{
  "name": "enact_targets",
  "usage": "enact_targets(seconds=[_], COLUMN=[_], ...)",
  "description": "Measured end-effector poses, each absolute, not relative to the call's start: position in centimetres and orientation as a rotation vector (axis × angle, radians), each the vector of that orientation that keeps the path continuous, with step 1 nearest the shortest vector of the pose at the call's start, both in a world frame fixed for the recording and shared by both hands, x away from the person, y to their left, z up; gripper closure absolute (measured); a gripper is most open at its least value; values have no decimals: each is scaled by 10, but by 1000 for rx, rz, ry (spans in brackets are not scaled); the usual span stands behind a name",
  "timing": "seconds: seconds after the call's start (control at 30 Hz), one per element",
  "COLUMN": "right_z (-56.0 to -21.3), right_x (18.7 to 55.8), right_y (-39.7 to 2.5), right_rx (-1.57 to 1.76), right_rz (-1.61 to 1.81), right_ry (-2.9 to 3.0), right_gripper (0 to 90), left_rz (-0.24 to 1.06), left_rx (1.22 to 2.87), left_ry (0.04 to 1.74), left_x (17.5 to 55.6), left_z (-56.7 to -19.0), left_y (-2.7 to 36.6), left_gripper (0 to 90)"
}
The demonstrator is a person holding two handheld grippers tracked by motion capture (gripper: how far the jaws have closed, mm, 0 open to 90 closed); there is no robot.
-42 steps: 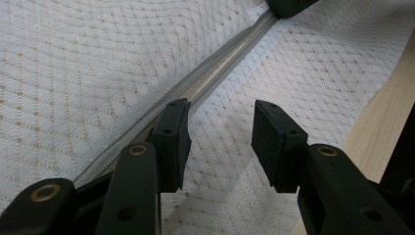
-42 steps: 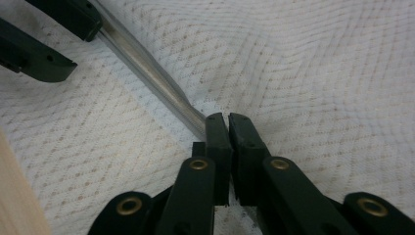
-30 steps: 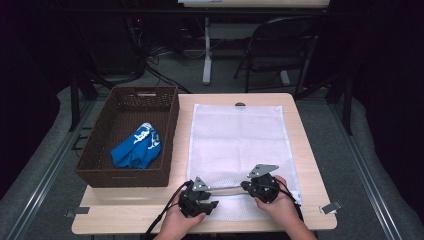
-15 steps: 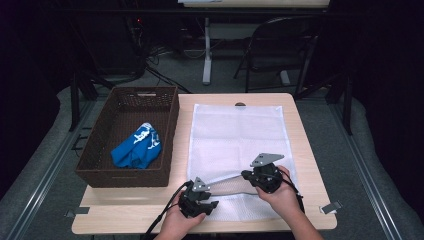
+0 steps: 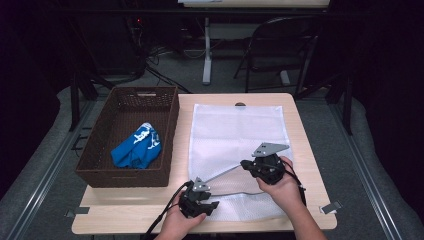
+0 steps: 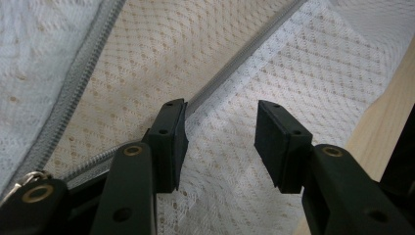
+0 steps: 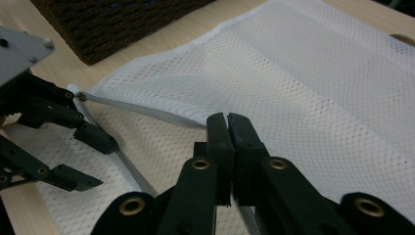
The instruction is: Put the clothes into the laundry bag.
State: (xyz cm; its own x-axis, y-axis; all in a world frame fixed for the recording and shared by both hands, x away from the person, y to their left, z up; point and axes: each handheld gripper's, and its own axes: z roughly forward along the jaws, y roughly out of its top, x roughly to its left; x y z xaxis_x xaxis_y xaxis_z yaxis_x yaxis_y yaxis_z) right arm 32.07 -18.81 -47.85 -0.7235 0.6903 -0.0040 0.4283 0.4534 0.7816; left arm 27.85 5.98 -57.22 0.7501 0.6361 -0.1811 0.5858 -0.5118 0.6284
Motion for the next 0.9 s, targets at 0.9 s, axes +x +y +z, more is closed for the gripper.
enact_targets(seconds=[0.9], right_z=[-483], right_x=[320], right_y=[-195], right_rx=[980], right_rz=[1156], right_ry=[2371], right_gripper=[885], left_rz=[96], left_rx=[2160], left_ry=[882], left_x=[269], left_z=[-516], left_y=[73], left_gripper=[480])
